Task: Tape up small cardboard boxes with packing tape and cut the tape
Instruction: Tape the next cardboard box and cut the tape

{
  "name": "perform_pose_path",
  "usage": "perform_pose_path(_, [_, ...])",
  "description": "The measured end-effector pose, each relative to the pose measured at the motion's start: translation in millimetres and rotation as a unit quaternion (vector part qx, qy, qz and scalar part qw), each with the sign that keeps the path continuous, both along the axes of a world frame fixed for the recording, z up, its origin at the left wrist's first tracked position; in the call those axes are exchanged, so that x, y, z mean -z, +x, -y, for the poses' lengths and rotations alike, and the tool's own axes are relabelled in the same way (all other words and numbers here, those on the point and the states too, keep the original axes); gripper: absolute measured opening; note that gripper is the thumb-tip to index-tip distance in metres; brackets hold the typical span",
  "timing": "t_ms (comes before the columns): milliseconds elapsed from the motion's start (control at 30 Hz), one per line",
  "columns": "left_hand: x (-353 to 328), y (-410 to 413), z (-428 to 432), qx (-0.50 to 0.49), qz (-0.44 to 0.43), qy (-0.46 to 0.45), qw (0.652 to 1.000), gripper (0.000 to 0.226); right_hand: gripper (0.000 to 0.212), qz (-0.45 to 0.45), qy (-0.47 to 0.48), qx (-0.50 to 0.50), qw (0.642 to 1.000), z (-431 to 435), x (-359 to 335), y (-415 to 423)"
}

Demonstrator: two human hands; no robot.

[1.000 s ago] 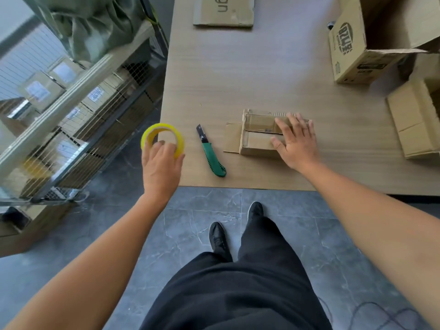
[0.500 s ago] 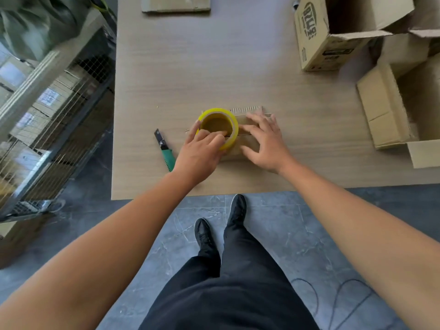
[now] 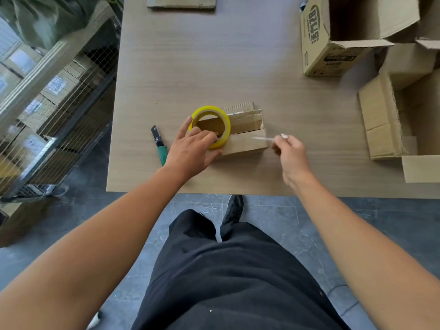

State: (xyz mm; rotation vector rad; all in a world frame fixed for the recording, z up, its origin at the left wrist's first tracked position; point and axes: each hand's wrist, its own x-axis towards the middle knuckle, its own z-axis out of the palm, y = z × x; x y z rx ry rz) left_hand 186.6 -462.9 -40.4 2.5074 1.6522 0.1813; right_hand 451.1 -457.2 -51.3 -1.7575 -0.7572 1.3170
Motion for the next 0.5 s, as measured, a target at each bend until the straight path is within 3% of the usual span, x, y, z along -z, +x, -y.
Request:
perform_pose_path(100, [-0.3, -0.7, -1.6, 0.009, -0.015, -0.003, 1.000, 0.035, 0.025, -0.035, -0.030, -0.020, 0.999, -1.4, 9.3, 4.0])
perform_pose_path(200, [-1.0, 0.4, -0.7, 0.008, -0.018, -0.008, 1.000, 0.032, 0.024, 0.041, 0.027, -0.046, 0.998, -13.2, 7.9, 3.9])
perform_pose_path(300, [-1.1, 1.6, 0.7, 0.010, -0.016, 0.002, 1.000, 0.030, 0.022, 0.047, 0.077, -0.056, 0.994, -26.7, 7.0, 5.7])
perform_pose_path(500, [-1.7, 2.7, 1.2, 0.014, -0.024, 0.008, 1.000, 0.031, 0.028, 0.108, 0.032, -0.078, 0.991, -40.6, 23.0, -1.3])
